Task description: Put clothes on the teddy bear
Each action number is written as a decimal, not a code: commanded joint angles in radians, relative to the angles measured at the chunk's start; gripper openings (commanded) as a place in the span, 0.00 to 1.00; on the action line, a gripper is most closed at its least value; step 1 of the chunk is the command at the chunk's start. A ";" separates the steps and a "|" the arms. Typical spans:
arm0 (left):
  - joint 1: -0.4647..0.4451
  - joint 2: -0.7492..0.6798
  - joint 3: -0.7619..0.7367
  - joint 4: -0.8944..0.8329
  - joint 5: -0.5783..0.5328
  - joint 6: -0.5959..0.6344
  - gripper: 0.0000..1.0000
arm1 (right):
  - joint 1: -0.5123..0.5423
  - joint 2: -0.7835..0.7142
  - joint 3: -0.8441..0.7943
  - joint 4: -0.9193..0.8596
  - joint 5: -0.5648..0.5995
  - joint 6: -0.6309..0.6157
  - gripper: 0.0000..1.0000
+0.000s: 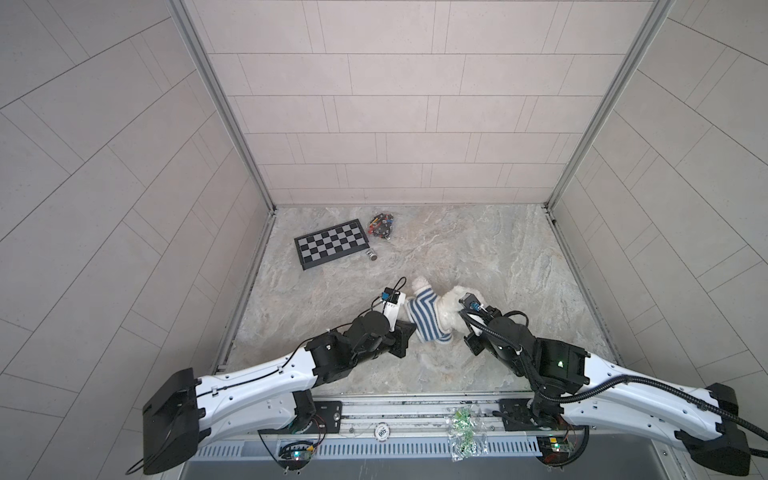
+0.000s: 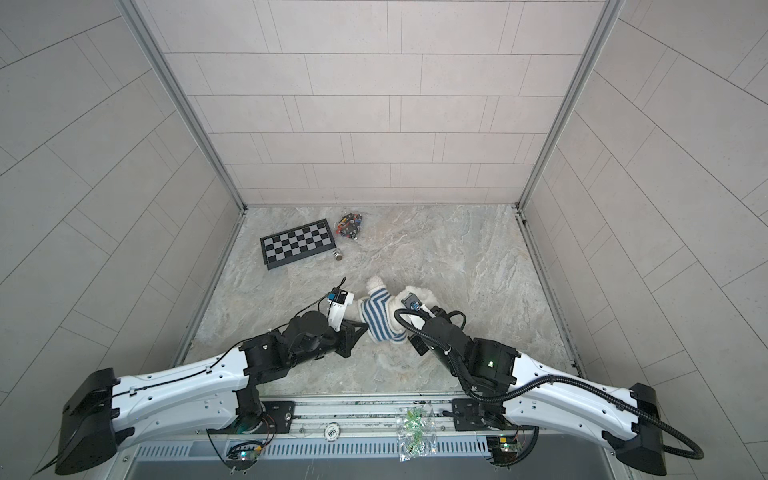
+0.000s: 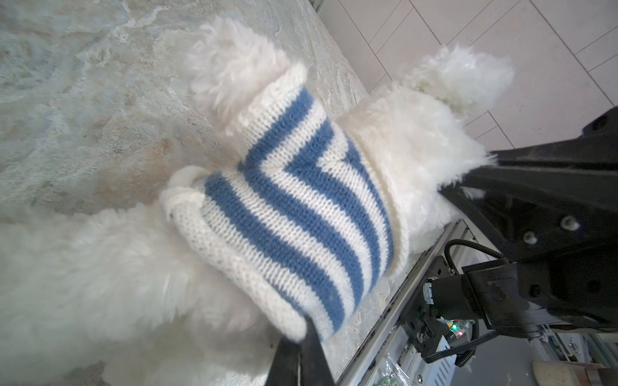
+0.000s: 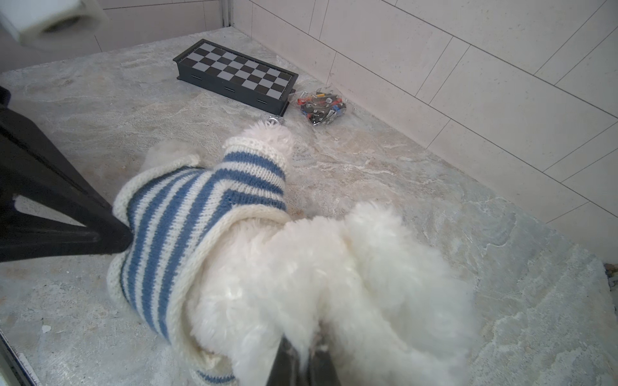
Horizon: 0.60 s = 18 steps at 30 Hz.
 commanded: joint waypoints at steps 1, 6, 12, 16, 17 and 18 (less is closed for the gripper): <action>0.006 -0.006 0.018 0.012 -0.016 -0.002 0.00 | 0.005 -0.009 0.023 0.024 0.023 0.000 0.00; 0.034 -0.037 -0.028 0.023 -0.022 -0.030 0.00 | 0.005 -0.015 0.023 0.016 0.029 -0.006 0.00; 0.112 -0.094 -0.099 0.016 0.002 -0.049 0.00 | 0.005 -0.038 0.022 0.010 0.065 0.002 0.00; 0.146 -0.142 -0.137 0.002 0.004 -0.049 0.00 | 0.003 -0.039 0.023 0.005 0.081 -0.001 0.00; 0.154 -0.150 -0.141 -0.007 0.002 -0.047 0.00 | 0.002 -0.041 0.023 0.005 0.085 -0.002 0.00; 0.161 -0.158 -0.146 -0.014 0.002 -0.047 0.00 | 0.002 -0.040 0.023 0.005 0.086 -0.005 0.00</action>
